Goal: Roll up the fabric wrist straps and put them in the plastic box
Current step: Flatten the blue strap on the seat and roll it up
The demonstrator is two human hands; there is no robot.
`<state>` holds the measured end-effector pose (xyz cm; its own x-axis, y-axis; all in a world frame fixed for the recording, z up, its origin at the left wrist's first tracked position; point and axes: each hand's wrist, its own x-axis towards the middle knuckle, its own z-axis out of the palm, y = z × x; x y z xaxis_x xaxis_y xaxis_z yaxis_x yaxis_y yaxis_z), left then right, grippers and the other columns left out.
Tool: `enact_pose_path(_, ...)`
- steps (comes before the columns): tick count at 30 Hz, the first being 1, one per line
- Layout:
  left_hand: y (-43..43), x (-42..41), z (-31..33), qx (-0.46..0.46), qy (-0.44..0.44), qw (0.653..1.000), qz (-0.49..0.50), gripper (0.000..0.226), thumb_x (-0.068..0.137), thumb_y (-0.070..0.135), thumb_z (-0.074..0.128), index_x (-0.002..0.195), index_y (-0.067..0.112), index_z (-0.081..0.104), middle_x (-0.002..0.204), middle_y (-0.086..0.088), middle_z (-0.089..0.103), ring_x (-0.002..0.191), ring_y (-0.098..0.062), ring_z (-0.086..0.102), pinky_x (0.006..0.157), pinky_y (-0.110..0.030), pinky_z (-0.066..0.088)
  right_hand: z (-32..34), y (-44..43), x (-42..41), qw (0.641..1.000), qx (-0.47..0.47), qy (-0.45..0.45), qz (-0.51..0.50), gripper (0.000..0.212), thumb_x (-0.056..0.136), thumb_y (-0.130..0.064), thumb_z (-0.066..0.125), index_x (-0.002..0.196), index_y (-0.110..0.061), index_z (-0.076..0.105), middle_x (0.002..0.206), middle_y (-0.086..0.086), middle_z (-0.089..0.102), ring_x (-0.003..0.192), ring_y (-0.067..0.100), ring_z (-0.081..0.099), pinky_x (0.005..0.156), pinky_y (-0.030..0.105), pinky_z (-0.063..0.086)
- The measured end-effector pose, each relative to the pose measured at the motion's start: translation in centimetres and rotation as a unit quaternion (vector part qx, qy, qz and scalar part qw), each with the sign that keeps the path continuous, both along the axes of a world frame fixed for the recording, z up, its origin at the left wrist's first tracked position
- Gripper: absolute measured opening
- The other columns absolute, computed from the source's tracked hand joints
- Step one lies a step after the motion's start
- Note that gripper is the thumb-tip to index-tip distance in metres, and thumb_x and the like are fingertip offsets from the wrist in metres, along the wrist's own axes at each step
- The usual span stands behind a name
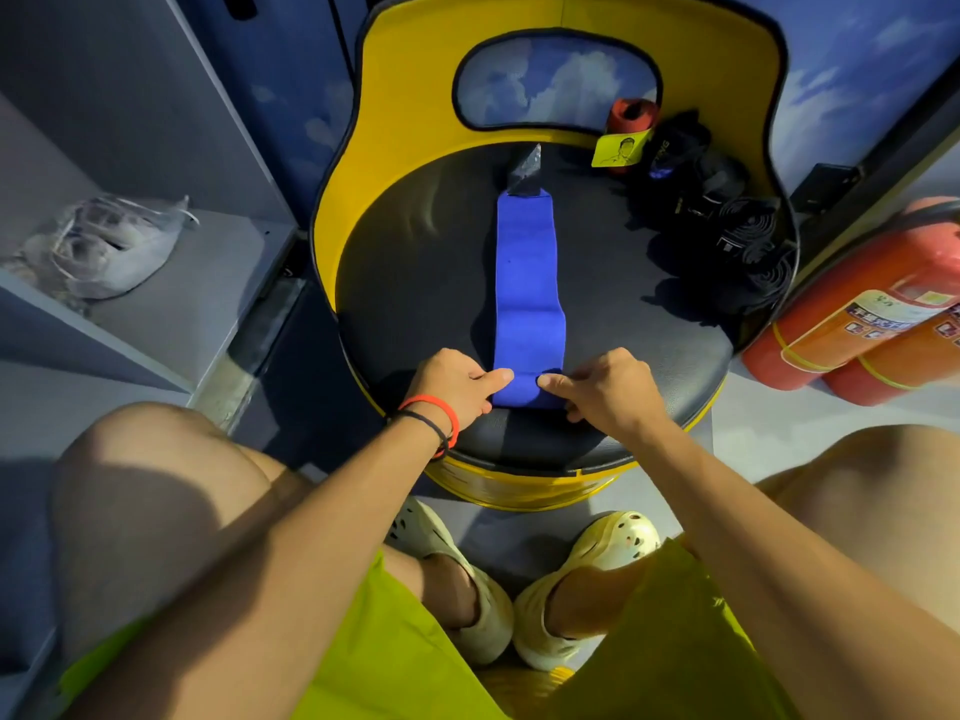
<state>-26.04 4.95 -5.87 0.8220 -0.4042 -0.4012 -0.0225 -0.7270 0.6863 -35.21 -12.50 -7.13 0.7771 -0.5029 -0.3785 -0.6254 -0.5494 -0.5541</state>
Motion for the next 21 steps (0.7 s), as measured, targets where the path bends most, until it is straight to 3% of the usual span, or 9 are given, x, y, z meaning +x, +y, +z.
enact_pose_path(3, -0.9, 0.2, -0.3, 0.017, -0.016, 0.999, 0.032, 0.056, 0.092, 0.047, 0.066, 0.053, 0.011, 0.053, 0.056, -0.007, 0.065, 0.05, -0.014, 0.061, 0.064, -0.03, 0.054, -0.4, 0.6, 0.2, 0.996, -0.082, -0.038, -0.008, 0.044, 0.088, -0.06, 0.067, 0.091, -0.016, 0.068, 0.084, -0.001, 0.064, 0.074, 0.02, 0.061, 0.06, 0.031, 0.048)
enact_pose_path(5, -1.0, 0.4, -0.8, 0.016, -0.038, 0.998, 0.048, 0.057, 0.089, 0.053, 0.067, 0.054, 0.01, 0.056, 0.056, -0.007, 0.067, 0.055, -0.022, 0.066, 0.068, -0.037, 0.059, -1.0, 1.0, 0.3, 0.982, -0.126, -0.143, 0.001, 0.03, 0.09, -0.047, 0.072, 0.093, -0.018, 0.064, 0.091, -0.003, 0.053, 0.079, 0.02, 0.053, 0.063, 0.029, 0.039)
enact_pose_path(9, -1.0, 0.6, -1.0, 0.016, -0.071, 0.994, 0.078, 0.044, 0.081, 0.06, 0.073, 0.073, 0.019, 0.059, 0.073, -0.004, 0.069, 0.071, -0.025, 0.068, 0.065, -0.039, 0.059, -2.1, 1.8, -0.1, 0.935, -0.239, -0.25, 0.075, 0.017, 0.094, -0.033, 0.07, 0.09, -0.017, 0.071, 0.084, -0.001, 0.06, 0.073, 0.014, 0.045, 0.071, 0.036, 0.048)
enact_pose_path(12, -1.3, 0.8, -0.9, 0.041, -0.098, 0.992, 0.067, 0.043, 0.082, 0.059, 0.072, 0.079, 0.019, 0.057, 0.081, -0.003, 0.066, 0.076, -0.023, 0.062, 0.058, -0.032, 0.047, -1.9, 1.0, -0.9, 0.923, -0.264, -0.245, 0.131, 0.025, 0.09, -0.04, 0.073, 0.098, -0.017, 0.071, 0.088, 0.0, 0.063, 0.075, 0.015, 0.047, 0.08, 0.037, 0.048)
enact_pose_path(16, -2.1, 1.0, -1.0, -0.005, -0.145, 0.987, 0.076, 0.032, 0.082, 0.044, 0.078, 0.082, 0.019, 0.058, 0.093, -0.001, 0.059, 0.079, -0.02, 0.059, 0.06, -0.03, 0.048, -1.9, 0.7, -2.3, 0.927, -0.258, -0.188, 0.197, 0.049, 0.08, -0.032, 0.084, 0.122, -0.012, 0.068, 0.111, 0.006, 0.065, 0.095, 0.027, 0.063, 0.084, 0.041, 0.053)
enact_pose_path(21, -2.0, 0.6, -1.1, -0.069, -0.141, 0.987, 0.046, 0.021, 0.09, 0.032, 0.073, 0.079, 0.018, 0.062, 0.074, 0.004, 0.063, 0.066, -0.01, 0.056, 0.052, -0.02, 0.037, -1.5, 0.6, -1.8, 0.956, -0.181, -0.184, 0.142, 0.043, 0.093, -0.03, 0.072, 0.133, -0.016, 0.066, 0.121, 0.002, 0.065, 0.108, 0.022, 0.061, 0.086, 0.031, 0.053)
